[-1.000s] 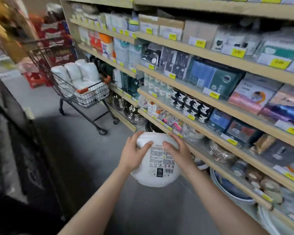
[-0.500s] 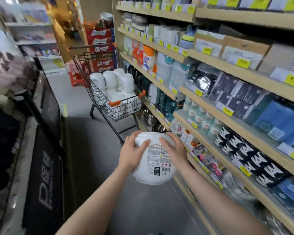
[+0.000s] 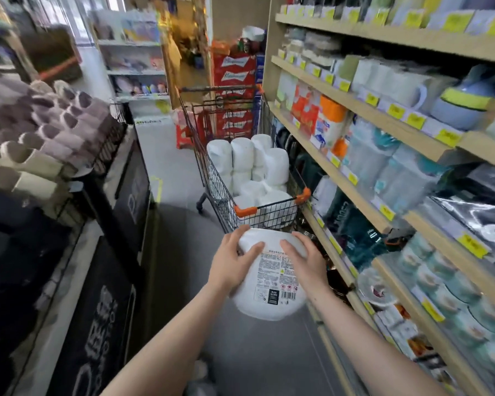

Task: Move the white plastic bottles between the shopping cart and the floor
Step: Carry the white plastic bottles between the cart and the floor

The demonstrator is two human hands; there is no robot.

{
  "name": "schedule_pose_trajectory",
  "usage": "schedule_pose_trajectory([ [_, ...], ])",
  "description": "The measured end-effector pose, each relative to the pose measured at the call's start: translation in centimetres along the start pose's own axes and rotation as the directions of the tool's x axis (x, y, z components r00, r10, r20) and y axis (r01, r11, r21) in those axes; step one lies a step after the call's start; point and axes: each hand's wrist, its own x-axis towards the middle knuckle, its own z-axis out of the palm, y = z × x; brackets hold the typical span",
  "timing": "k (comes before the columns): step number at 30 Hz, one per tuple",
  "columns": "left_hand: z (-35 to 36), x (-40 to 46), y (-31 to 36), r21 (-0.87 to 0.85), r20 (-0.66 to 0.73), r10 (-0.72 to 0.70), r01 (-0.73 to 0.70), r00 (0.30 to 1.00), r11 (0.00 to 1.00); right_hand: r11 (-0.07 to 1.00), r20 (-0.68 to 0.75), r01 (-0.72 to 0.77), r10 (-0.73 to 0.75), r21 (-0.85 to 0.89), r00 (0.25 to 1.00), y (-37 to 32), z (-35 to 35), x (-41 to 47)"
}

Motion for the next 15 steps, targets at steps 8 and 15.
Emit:
schedule_pose_trajectory([
  [8,-6.5,18.5,-4.0,-0.001,0.084,0.058,-0.058,0.995,0.998,0.998,-0.088,-0.015,0.02,0.057,0.996,-5.0,10.1,14.4],
  [15,-8.4,31.6,-7.2,-0.011,0.153,0.049,-0.048,0.987,0.999,0.998,-0.103,-0.051,0.053,0.028,0.993,-7.5,15.8,25.3],
])
